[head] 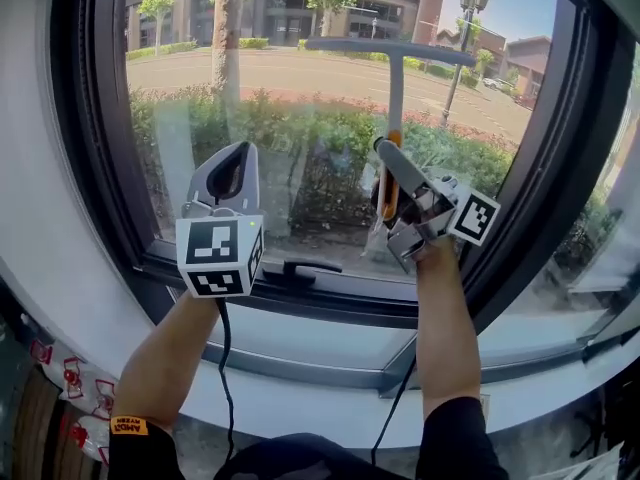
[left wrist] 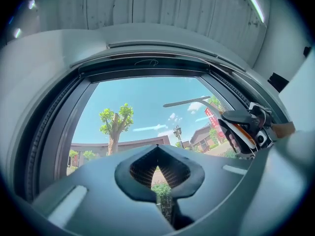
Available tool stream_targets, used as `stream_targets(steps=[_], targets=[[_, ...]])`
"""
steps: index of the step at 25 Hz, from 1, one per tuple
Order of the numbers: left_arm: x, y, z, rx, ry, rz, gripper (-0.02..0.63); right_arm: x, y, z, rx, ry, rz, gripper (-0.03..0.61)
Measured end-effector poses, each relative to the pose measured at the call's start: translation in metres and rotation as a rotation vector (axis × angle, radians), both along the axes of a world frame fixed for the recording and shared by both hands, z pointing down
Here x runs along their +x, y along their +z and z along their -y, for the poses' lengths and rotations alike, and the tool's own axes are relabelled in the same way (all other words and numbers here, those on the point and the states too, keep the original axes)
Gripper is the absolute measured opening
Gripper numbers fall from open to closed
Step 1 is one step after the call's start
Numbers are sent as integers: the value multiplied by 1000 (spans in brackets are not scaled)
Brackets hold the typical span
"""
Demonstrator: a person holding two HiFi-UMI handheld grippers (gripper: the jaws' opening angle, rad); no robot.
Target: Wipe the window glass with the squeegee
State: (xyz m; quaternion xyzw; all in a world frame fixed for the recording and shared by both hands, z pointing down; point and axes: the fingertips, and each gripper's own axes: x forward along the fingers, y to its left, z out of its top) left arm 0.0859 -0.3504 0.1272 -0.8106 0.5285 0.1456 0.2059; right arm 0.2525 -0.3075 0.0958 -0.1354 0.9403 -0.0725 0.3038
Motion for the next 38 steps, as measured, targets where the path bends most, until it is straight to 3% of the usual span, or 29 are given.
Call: stream_targets(steps=[11, 20, 28, 38], targets=[[18, 101, -1, -88, -31, 38, 18, 13, 107, -13, -86, -11, -29, 48], [15, 120, 7, -116, -77, 72, 18, 10, 115, -15, -64, -23, -49, 46], [27, 68, 0, -75, -38, 26, 18, 25, 38, -23, 6, -75, -13, 46], [46, -41, -26, 82, -16, 34, 18, 66, -103, -41, 149, -9, 20, 46]])
